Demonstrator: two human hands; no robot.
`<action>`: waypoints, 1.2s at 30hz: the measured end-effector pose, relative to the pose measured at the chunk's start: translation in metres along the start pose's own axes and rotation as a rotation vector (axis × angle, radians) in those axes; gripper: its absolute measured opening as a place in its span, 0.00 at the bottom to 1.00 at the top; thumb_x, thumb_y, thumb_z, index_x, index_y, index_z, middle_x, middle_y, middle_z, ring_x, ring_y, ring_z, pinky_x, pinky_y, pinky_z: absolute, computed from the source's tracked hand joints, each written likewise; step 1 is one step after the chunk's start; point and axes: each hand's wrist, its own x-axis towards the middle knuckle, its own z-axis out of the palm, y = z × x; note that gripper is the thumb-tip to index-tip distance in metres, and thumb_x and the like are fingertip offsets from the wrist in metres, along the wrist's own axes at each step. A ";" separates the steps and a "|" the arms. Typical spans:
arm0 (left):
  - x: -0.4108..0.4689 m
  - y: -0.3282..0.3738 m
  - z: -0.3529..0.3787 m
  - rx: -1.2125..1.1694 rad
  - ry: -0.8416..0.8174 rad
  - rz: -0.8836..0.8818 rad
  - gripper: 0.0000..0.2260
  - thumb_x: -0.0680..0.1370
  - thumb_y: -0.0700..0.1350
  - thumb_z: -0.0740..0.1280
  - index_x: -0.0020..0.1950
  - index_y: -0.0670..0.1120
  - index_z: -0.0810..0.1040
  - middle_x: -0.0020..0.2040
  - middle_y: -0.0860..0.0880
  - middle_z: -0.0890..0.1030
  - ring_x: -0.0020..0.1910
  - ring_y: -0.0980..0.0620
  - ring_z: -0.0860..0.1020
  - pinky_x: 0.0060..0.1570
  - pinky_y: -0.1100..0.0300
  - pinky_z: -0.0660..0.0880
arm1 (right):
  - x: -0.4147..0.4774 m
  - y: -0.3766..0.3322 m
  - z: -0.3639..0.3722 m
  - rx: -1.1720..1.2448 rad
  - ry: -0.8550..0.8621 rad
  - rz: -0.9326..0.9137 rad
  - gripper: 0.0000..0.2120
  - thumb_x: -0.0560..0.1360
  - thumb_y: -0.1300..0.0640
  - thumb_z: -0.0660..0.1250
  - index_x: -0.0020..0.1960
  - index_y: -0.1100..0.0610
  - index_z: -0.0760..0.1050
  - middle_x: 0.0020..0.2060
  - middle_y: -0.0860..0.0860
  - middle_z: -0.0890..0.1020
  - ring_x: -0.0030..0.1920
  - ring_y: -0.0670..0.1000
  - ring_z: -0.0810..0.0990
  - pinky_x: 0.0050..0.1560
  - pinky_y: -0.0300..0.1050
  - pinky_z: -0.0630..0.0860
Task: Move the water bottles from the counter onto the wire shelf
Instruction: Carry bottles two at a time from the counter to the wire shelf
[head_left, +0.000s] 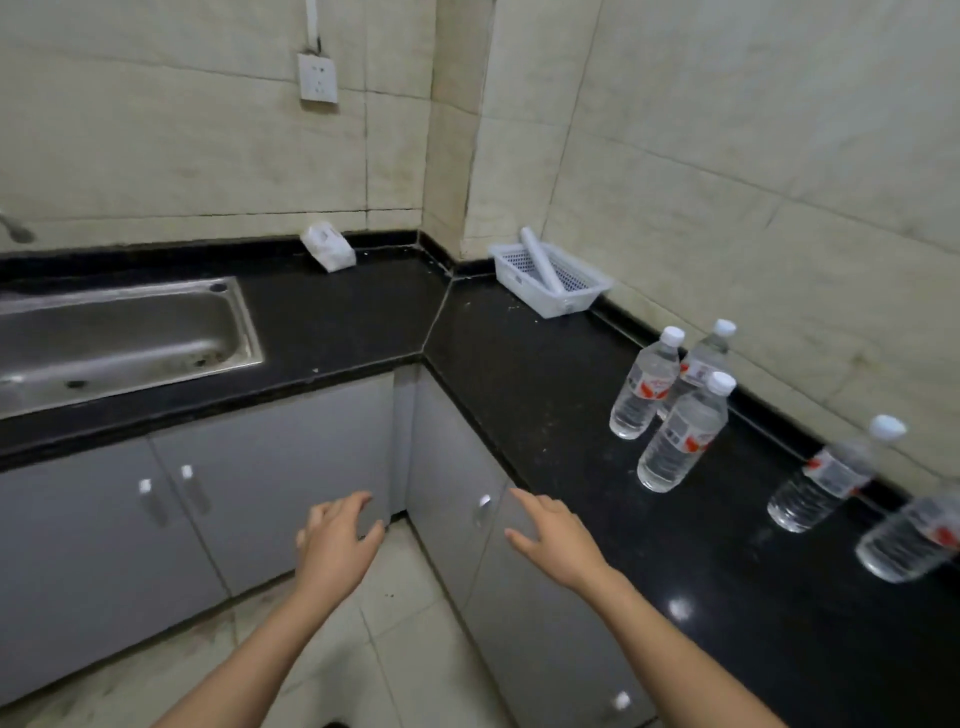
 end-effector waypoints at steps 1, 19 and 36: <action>0.023 0.004 -0.001 -0.013 -0.016 0.033 0.18 0.77 0.48 0.62 0.66 0.47 0.70 0.66 0.46 0.74 0.68 0.45 0.64 0.63 0.51 0.61 | 0.011 -0.001 -0.008 0.005 0.024 0.046 0.27 0.77 0.47 0.58 0.73 0.51 0.55 0.67 0.56 0.69 0.67 0.56 0.66 0.65 0.49 0.65; 0.158 0.090 0.085 -0.102 -0.527 0.397 0.18 0.75 0.44 0.64 0.65 0.44 0.71 0.62 0.43 0.77 0.63 0.42 0.69 0.61 0.52 0.66 | 0.010 0.056 -0.030 0.427 0.274 0.831 0.31 0.75 0.51 0.64 0.73 0.55 0.55 0.69 0.56 0.69 0.69 0.55 0.67 0.66 0.44 0.64; 0.234 0.280 0.197 -0.182 -0.785 0.485 0.38 0.69 0.43 0.73 0.74 0.48 0.55 0.71 0.44 0.66 0.69 0.46 0.66 0.68 0.51 0.65 | 0.082 0.241 -0.103 1.030 0.286 0.542 0.46 0.64 0.74 0.71 0.72 0.56 0.48 0.58 0.46 0.71 0.56 0.40 0.71 0.48 0.21 0.69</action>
